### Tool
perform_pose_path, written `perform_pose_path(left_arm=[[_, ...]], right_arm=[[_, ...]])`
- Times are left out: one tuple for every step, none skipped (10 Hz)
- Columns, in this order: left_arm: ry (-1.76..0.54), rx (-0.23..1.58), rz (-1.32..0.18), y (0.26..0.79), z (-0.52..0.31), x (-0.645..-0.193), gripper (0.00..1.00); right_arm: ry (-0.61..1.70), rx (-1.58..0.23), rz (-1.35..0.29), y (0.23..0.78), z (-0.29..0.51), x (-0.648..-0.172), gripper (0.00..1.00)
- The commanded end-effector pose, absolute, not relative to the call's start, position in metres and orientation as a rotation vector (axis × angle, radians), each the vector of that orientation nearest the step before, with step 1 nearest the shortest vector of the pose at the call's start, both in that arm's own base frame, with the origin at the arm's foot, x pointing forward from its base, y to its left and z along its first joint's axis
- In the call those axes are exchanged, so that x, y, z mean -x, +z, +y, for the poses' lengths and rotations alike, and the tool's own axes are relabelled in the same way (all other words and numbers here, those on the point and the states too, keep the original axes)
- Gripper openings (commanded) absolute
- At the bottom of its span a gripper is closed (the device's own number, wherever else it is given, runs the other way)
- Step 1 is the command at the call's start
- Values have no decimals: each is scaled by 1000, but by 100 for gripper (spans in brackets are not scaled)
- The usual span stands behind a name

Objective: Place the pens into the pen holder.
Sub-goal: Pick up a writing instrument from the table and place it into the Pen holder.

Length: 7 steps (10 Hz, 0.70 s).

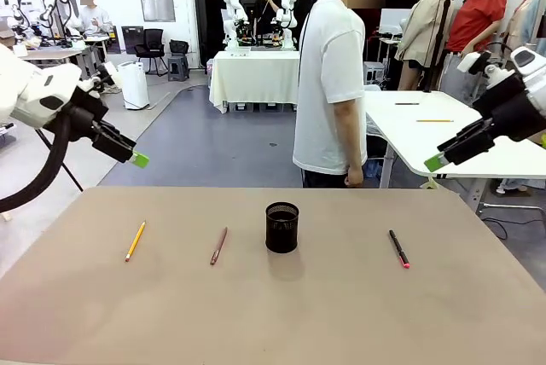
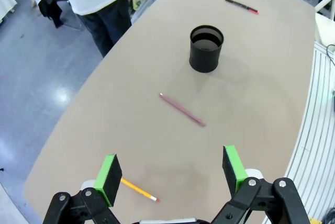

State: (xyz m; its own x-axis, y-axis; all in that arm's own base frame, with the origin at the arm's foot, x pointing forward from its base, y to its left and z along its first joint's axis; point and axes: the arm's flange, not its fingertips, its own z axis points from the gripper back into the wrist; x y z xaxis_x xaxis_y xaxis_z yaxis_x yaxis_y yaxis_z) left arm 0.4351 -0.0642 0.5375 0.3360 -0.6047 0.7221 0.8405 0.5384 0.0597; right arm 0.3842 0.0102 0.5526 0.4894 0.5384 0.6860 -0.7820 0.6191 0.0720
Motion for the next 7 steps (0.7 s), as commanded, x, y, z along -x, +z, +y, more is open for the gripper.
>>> perform_pose_path(left_arm=[[-977,377,-784,536,-63,-440,100],[-972,372,-789,537,-63,-439,100],[-965,363,-793,539,-63,-437,100],[-956,370,-803,539,-62,-437,100],[-953,331,-801,536,-65,-437,100],[-955,356,-775,539,-64,-436,100],[-955,356,-775,539,-64,-436,100]], right_arm=[[844,-403,-690,566,0,-386,100],[832,-401,-700,571,-4,-386,100],[830,-401,-702,573,-5,-386,100],[828,-403,-703,573,0,-388,100],[847,-394,-697,570,0,-390,100],[811,-379,-689,572,-6,-384,100],[811,-379,-689,572,-6,-384,100]])
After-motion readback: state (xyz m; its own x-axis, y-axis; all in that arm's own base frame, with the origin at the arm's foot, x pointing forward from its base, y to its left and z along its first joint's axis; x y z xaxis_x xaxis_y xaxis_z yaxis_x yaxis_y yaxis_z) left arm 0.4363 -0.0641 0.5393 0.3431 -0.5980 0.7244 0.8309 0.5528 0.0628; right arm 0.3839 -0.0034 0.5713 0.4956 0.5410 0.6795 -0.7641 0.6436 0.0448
